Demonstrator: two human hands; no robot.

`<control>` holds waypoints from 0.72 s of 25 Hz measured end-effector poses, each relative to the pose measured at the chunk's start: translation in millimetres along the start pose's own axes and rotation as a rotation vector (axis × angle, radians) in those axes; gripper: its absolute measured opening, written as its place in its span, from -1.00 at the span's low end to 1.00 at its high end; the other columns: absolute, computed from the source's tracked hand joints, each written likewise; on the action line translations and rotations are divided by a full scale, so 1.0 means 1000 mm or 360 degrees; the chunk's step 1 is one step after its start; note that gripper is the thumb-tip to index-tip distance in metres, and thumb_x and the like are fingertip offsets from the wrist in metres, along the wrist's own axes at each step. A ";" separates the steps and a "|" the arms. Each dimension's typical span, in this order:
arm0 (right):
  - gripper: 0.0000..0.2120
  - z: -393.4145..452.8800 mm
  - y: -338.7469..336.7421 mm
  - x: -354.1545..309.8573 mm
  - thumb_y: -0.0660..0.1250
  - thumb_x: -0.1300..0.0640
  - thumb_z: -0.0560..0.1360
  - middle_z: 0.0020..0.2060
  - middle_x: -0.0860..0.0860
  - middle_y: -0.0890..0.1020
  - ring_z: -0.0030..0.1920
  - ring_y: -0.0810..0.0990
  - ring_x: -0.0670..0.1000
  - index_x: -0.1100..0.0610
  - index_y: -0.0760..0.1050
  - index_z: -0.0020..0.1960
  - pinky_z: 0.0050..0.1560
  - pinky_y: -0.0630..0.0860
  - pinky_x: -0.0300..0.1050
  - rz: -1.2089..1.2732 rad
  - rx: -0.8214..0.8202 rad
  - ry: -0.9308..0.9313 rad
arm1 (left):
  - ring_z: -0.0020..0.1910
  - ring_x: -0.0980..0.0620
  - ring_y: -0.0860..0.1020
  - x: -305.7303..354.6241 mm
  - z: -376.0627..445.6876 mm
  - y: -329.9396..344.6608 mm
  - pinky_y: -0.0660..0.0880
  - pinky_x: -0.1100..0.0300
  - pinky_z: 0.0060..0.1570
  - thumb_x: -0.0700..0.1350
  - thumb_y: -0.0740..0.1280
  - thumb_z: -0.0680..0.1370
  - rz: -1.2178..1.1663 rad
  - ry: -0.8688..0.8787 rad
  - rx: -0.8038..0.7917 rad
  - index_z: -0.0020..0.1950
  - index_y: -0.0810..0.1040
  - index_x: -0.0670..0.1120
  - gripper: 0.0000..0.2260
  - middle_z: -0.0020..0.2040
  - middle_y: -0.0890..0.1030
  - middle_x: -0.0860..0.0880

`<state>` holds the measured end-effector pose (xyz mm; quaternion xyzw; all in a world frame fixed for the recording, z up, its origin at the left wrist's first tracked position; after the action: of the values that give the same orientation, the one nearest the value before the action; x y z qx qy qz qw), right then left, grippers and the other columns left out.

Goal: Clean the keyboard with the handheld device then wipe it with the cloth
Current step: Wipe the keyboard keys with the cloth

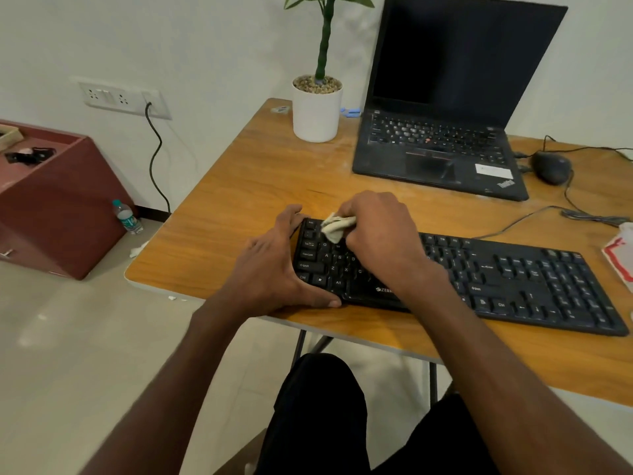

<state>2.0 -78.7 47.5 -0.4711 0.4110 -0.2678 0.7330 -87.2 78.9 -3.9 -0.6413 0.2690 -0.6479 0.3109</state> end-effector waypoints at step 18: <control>-0.83 0.022 0.005 -0.024 0.52 0.14 0.46 -0.16 -0.05 0.66 -0.13 0.59 -0.01 0.00 0.71 0.05 -0.27 0.34 -0.22 0.0061 -0.0141 -0.0144 | 0.55 0.05 0.35 -0.007 0.002 0.003 0.11 0.09 0.53 0.45 0.64 0.08 -0.0008 0.0039 -0.0077 0.66 -0.14 0.20 0.38 0.57 0.38 0.15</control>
<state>8.4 -47.9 55.8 -0.5068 0.3980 -0.2138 0.7342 -84.7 82.3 -11.3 -0.6412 0.2869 -0.6499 0.2902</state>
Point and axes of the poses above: each hand's wrist, its own z-axis towards the middle knuckle, its own y-axis out of the palm, x = y × z, the point moved 3 cm from there along z, towards the middle knuckle
